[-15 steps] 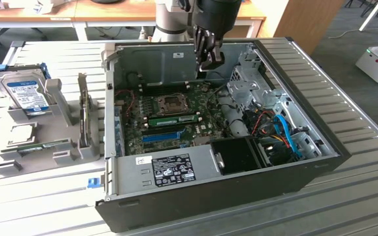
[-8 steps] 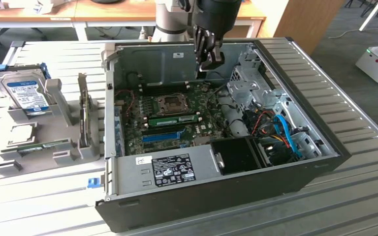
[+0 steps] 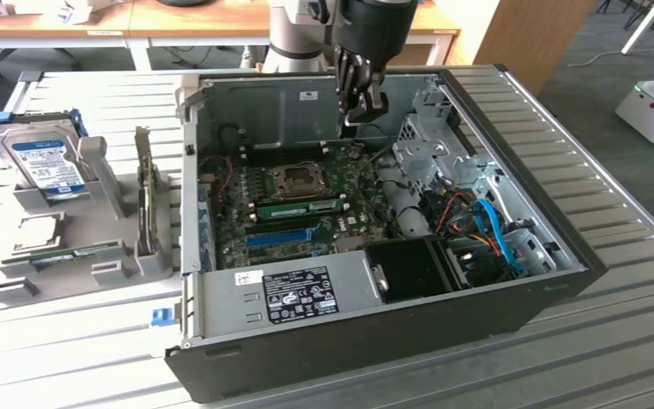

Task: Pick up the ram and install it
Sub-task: 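Press down the ram until it locks into place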

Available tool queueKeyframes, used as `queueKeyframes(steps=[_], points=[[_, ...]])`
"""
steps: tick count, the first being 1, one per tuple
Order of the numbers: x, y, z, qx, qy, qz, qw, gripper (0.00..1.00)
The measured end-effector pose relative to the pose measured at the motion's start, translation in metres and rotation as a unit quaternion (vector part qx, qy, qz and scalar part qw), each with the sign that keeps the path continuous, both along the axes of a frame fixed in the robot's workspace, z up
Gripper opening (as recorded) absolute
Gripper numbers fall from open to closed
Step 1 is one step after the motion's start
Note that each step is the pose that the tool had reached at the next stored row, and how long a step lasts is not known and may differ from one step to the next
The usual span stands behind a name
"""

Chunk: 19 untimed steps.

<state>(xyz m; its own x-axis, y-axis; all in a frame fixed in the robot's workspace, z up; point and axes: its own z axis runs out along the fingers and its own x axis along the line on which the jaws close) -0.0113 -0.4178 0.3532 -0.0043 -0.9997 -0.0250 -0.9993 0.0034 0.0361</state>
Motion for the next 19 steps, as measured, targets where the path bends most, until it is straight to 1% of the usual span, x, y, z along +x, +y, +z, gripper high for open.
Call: queueKeyframes(steps=[4,19], points=[[0.000,0.0000,-0.0044,0.0000,-0.0005,0.000,1.0000,0.11],[0.000,0.0000,-0.0142,0.0000,-0.0006,0.000,1.0000,0.11]])
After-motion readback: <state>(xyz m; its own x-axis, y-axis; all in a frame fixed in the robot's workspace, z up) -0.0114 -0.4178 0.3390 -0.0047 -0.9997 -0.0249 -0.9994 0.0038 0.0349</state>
